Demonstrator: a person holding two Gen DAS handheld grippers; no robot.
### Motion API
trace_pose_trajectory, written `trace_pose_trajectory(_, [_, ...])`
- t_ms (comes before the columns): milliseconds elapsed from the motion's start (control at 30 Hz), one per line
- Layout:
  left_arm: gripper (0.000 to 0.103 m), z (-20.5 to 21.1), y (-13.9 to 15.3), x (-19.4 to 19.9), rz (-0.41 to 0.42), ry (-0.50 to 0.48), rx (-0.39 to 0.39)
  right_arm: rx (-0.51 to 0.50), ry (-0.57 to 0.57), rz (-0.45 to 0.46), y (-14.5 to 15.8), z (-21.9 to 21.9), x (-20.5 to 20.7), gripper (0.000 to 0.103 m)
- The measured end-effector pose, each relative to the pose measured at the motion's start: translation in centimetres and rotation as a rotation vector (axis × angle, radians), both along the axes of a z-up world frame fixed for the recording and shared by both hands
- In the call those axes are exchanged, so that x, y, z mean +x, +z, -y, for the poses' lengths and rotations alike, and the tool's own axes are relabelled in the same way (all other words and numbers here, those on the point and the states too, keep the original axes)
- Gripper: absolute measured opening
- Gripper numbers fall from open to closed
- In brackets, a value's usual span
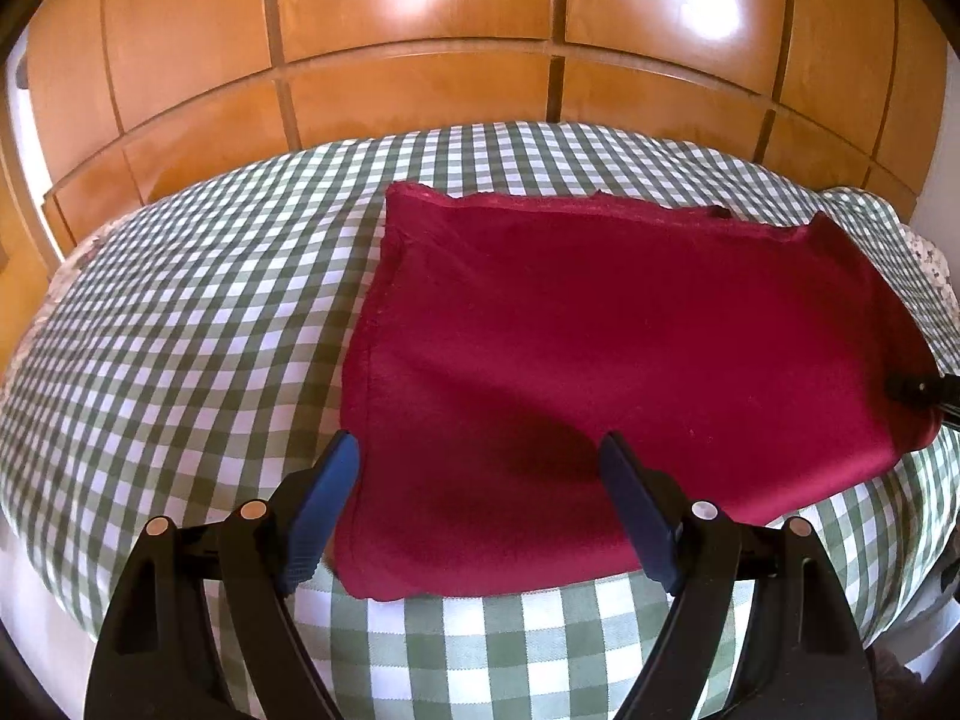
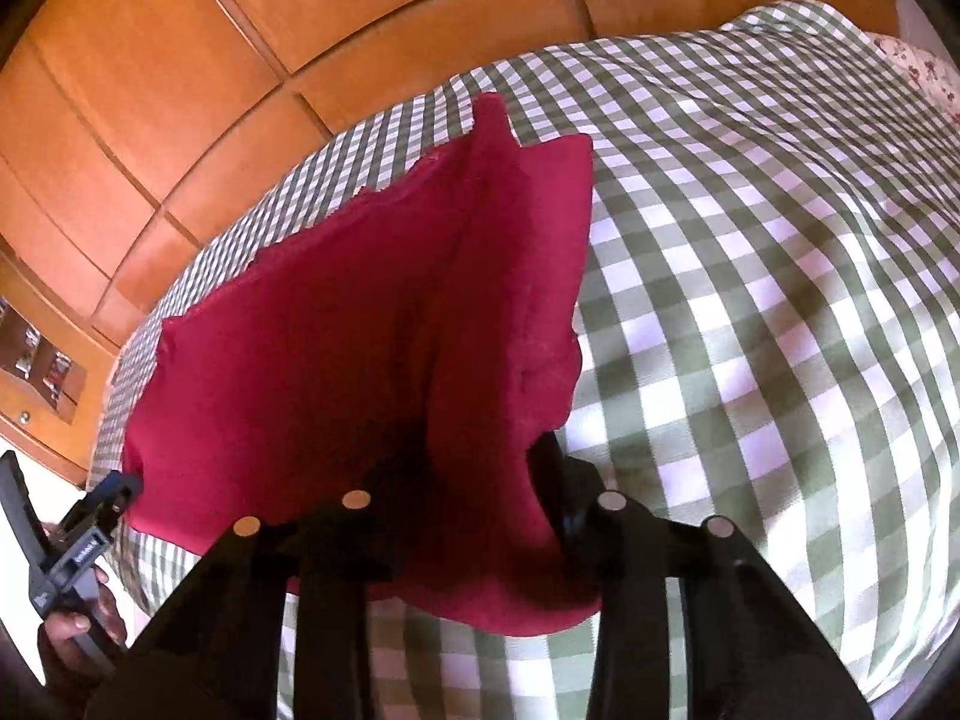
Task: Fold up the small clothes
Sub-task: 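Lift and fold the sweater over with the right gripper while the left gripper grasps the fold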
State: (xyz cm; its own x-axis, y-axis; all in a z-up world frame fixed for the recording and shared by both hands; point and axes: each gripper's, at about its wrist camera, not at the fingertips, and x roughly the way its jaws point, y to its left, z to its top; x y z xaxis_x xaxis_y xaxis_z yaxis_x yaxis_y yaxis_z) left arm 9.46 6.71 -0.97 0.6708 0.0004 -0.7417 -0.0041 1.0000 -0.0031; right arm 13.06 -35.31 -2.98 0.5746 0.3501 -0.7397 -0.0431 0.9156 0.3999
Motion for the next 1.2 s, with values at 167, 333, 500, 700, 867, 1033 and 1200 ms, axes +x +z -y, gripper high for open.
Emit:
trace_pose_trajectory(167, [0.081,-0.2,0.0,0.1,-0.004,-0.014,-0.009,0.029,0.004,-0.001,1.3,-0.5,0.1,0.026])
trace_pose_trajectory(333, [0.081,-0.8,-0.2,0.1,-0.021,-0.019,-0.052,0.070,0.071,0.056,4.3,-2.6,0.0,0.024])
trace_pose_trajectory(500, [0.081,-3.5,0.4,0.1,-0.025,-0.020,-0.251,0.045,0.181,0.114,6.9,-7.9,0.2,0.024])
trace_pose_trajectory(700, [0.081,-5.8,1.1,0.6,-0.029,-0.103,-0.546,0.063,0.306,0.133,6.6,-15.5,0.3,0.024])
trace_pose_trajectory(867, [0.084,-5.1,2.1,1.9,-0.022,-0.162,-0.665,0.015,0.398,0.117,4.0,-20.7,-0.5,0.024])
trace_pose_trajectory(1033, [0.089,-3.4,2.3,4.4,-0.071,-0.208,-0.754,-0.062,0.427,0.158,3.6,-22.4,-1.1,0.024])
trace_pose_trajectory(1200, [0.091,-0.2,3.1,7.7,-0.129,-0.252,-0.738,-0.031,0.478,0.189,3.7,-22.3,-1.3,0.036])
